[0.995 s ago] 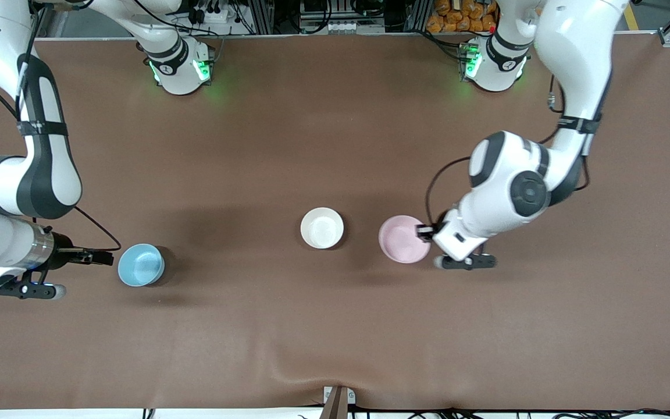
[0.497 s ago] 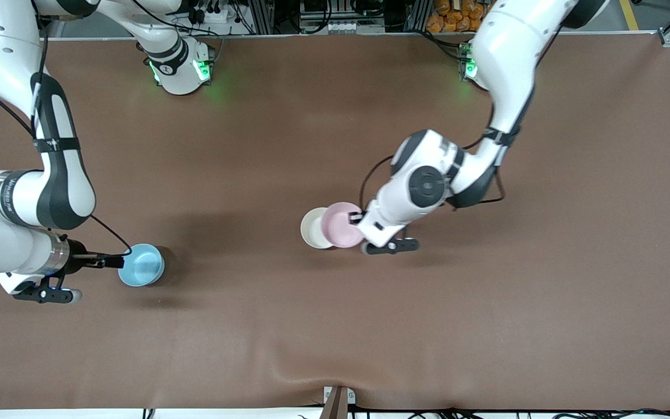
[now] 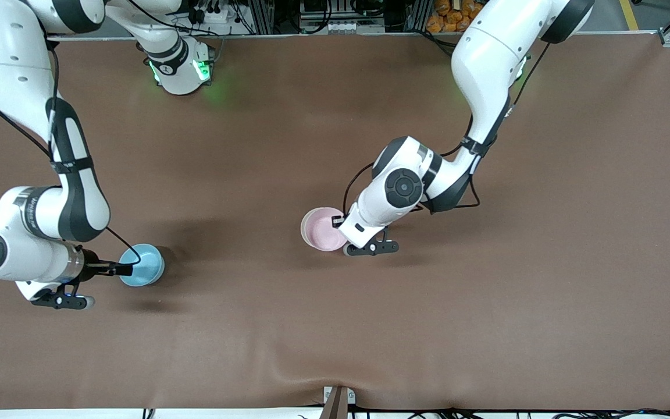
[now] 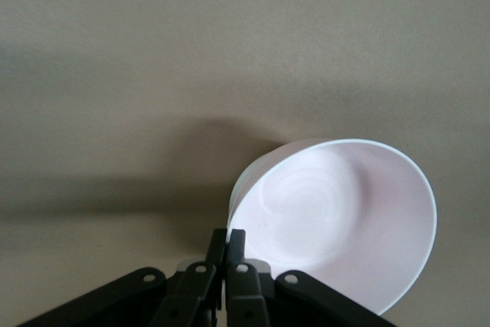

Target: Stack pink and blue bowls on white bowl

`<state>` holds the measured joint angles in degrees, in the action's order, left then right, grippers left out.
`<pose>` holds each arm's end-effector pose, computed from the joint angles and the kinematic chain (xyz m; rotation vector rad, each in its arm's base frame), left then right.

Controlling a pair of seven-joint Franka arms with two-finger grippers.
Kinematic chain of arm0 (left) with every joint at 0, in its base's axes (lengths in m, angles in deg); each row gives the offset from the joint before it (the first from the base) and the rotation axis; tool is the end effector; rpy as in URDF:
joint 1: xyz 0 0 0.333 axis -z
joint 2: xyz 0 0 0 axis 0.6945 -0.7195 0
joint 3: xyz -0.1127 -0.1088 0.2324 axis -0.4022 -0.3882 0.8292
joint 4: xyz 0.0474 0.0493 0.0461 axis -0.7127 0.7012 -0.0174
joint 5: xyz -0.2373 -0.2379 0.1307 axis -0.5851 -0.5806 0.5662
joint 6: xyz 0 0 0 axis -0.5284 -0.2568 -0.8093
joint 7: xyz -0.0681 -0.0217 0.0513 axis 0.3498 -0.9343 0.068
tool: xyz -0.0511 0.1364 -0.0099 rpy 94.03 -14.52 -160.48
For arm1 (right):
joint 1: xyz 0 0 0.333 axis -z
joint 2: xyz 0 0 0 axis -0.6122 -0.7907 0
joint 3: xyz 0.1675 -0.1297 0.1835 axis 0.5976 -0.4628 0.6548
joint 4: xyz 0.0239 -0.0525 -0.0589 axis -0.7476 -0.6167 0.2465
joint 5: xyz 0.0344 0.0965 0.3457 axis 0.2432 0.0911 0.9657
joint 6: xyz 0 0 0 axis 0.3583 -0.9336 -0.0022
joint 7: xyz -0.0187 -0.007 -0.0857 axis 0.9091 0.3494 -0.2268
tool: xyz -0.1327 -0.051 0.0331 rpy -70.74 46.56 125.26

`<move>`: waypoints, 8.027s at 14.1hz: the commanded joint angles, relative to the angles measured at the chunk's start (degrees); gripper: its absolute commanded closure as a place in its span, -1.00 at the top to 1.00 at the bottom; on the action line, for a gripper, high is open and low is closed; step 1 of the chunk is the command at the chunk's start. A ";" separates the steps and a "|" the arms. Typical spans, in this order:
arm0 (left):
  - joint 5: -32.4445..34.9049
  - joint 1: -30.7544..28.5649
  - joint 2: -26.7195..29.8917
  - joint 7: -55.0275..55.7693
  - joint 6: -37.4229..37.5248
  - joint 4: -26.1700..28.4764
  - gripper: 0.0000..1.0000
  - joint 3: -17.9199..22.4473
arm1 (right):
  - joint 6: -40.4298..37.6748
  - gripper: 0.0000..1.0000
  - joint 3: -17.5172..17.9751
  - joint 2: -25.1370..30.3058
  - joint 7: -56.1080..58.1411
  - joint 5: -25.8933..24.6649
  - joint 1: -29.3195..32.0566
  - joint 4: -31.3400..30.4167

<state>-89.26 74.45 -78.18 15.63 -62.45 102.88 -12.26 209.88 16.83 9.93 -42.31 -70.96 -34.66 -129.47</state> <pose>0.5271 -0.4456 0.2105 2.8564 0.1555 -0.1527 0.6483 -0.0560 0.2070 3.1299 -0.1677 -0.1135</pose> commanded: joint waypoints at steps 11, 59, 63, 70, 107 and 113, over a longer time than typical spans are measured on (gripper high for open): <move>-0.10 2.06 -1.60 -0.57 -0.17 -1.19 -1.00 0.98 | 8.78 1.00 0.53 -2.76 -0.14 0.36 2.01 -3.88; 12.65 -30.72 44.10 -29.58 47.90 4.44 1.00 4.41 | 16.95 -1.00 5.45 13.15 -59.47 10.21 -37.89 -20.23; 12.65 -31.51 48.32 -30.45 48.26 7.69 1.00 4.23 | 18.71 -1.00 5.45 12.54 -57.28 10.12 -37.45 -19.79; 11.95 -32.22 46.66 -35.91 44.39 7.69 1.00 5.81 | 18.63 -0.14 5.45 11.66 -52.36 10.21 -37.36 -19.53; 11.42 -33.80 44.54 -35.21 45.62 6.55 1.00 3.70 | -38.77 1.00 -0.79 37.67 4.88 0.80 -0.36 2.18; 11.42 -33.80 44.63 -35.12 45.80 6.63 1.00 3.70 | -38.85 1.00 -0.87 37.67 4.16 0.80 -0.36 2.18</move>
<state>-78.01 41.23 -33.12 -18.83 -17.54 110.54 -7.98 172.08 15.88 47.45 -37.03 -70.22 -35.04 -128.10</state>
